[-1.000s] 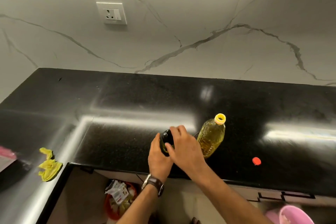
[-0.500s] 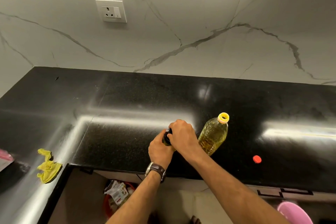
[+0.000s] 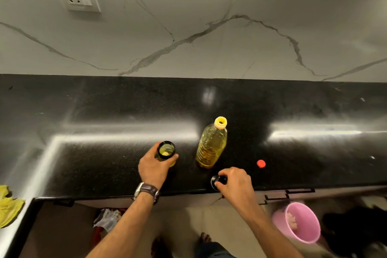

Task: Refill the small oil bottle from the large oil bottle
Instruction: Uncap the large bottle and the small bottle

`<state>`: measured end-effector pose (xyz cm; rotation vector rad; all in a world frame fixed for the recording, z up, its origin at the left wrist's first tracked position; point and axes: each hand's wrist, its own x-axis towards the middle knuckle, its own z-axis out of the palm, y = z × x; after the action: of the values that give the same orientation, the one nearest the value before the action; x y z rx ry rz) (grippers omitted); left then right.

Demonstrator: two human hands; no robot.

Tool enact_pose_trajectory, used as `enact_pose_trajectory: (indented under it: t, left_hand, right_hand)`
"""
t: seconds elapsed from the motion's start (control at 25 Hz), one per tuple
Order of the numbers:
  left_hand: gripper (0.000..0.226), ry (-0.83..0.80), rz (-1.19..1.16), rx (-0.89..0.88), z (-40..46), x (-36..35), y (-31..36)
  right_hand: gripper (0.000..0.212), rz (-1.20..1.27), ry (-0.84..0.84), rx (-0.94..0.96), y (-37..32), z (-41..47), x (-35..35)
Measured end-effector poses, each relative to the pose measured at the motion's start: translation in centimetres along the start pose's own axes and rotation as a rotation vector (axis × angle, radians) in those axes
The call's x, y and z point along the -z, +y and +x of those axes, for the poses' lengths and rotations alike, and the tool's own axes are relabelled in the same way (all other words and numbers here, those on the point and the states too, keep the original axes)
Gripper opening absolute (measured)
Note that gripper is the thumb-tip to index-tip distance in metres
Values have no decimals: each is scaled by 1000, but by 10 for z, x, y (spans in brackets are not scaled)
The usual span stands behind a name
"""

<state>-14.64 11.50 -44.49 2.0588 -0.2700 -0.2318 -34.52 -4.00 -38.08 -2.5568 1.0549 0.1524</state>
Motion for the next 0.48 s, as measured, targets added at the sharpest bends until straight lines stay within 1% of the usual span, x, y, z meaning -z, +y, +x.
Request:
enact_pose_trajectory:
  t: [0.16, 0.28, 0.48]
  left_hand:
    - [71, 3, 6, -2, -2, -1, 7]
    - [72, -2, -8, -10, -1, 0, 4]
    - [76, -4, -22, -8, -2, 0, 2]
  right_hand:
    - [33, 62, 71, -201, 66, 23, 9]
    - [36, 55, 113, -210, 82, 40, 10]
    - [39, 37, 88, -200, 91, 52, -4]
